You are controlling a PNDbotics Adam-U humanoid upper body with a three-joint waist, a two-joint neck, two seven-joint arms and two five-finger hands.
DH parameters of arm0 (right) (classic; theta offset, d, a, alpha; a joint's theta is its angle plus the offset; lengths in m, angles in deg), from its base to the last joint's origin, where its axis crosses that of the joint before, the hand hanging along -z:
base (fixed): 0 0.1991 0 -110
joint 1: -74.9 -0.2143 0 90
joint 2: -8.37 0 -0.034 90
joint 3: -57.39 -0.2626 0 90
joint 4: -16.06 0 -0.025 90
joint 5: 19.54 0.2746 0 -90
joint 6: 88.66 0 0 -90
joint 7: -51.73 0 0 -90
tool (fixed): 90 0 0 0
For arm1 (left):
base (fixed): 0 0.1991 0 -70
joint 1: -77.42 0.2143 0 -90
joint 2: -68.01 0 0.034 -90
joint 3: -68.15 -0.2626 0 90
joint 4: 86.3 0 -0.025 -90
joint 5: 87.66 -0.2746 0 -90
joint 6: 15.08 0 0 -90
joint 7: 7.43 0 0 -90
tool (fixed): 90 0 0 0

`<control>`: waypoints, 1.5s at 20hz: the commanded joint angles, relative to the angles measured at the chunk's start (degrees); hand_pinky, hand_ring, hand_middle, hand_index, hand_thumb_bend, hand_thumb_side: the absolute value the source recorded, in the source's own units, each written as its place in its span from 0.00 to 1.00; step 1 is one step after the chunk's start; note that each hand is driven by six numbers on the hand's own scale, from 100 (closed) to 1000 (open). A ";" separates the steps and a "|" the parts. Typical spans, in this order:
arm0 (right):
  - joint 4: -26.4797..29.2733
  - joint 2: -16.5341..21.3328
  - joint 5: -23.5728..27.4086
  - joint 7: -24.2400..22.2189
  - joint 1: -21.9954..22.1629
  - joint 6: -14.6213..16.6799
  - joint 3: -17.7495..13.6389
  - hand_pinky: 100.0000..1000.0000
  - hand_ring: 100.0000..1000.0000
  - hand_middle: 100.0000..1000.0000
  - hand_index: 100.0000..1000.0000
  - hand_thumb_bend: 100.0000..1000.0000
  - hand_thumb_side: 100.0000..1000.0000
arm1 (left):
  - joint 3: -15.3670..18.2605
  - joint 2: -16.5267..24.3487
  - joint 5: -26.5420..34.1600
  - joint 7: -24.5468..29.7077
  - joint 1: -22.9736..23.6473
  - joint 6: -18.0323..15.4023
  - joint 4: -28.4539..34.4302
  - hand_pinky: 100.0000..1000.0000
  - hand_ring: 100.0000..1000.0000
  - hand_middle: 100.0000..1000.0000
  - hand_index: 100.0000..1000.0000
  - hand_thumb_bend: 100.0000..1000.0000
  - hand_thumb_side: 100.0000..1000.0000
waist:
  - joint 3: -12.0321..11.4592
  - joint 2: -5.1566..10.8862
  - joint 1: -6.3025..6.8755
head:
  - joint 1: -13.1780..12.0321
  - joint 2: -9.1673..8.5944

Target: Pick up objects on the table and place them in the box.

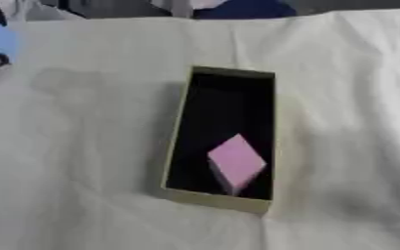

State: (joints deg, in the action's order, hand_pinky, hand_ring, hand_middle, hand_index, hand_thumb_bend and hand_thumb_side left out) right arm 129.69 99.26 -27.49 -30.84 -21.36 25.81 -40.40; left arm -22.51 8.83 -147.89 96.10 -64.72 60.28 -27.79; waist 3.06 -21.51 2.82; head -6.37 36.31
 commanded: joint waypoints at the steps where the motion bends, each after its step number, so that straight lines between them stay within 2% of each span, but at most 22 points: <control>1: 0.96 0.62 0.38 0.26 -0.10 -0.08 -0.66 0.81 0.79 0.57 0.82 0.00 0.83 | -1.25 3.42 2.32 -1.45 -0.02 -1.61 4.99 0.31 0.40 0.40 0.48 0.38 0.00 | -0.26 1.60 0.00 | 0.24 0.66; 5: 0.96 0.82 0.60 0.40 0.09 0.04 -0.82 0.81 0.79 0.57 0.82 0.00 0.82 | -3.81 3.03 4.61 -4.18 0.31 -4.41 10.31 0.32 0.40 0.40 0.48 0.37 0.00 | -0.73 2.14 -0.24 | 0.87 0.95; 7: 0.96 1.03 0.85 0.42 0.03 0.25 -0.73 0.81 0.79 0.58 0.82 0.00 0.81 | -5.83 1.30 5.80 -5.71 -0.62 -5.91 13.10 0.31 0.40 0.40 0.48 0.35 0.00 | -0.78 2.54 -0.39 | 1.52 1.33; 12: 0.96 1.18 1.76 0.16 -0.27 0.54 -0.50 0.81 0.79 0.58 0.82 0.00 0.81 | -12.75 -5.53 7.81 -7.41 -2.83 -10.24 20.25 0.30 0.40 0.40 0.48 0.32 0.00 | -0.86 3.25 -0.99 | 3.00 1.78; 15: 0.96 1.15 2.17 0.10 -0.30 0.70 -0.55 0.81 0.79 0.58 0.82 0.00 0.80 | -16.76 -9.75 8.63 -6.06 -3.48 -12.84 24.48 0.31 0.41 0.40 0.49 0.30 0.00 | -0.80 3.51 -1.38 | 3.61 2.09; 18: 0.96 1.10 2.41 0.13 -0.22 0.74 -0.68 0.81 0.78 0.58 0.82 0.00 0.80 | -19.27 -14.08 8.48 -3.59 -3.54 -15.01 28.80 0.31 0.41 0.41 0.49 0.29 0.00 | -0.96 3.68 -1.55 | 4.22 2.48; 24: 0.96 1.06 2.46 0.25 -0.13 0.51 -0.76 0.81 0.78 0.58 0.82 0.00 0.81 | -23.51 -21.30 5.50 1.64 -3.02 -12.41 36.80 0.33 0.42 0.42 0.50 0.28 0.00 | -1.29 3.80 -1.46 | 4.80 2.55; 30: 0.96 0.75 2.59 -0.01 -0.22 0.20 -0.55 0.81 0.78 0.58 0.82 0.00 0.81 | -25.14 -27.70 2.12 6.84 -3.38 -10.32 33.85 0.33 0.42 0.41 0.50 0.28 0.00 | -1.00 3.90 -1.34 | 4.76 2.54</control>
State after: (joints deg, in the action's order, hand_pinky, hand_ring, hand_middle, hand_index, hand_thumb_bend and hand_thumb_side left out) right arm 129.69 99.27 -25.37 -30.85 -21.17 26.10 -40.70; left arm -47.81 -18.28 -145.00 101.91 -67.01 49.69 6.03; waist 2.02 -18.99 1.65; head -1.67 38.73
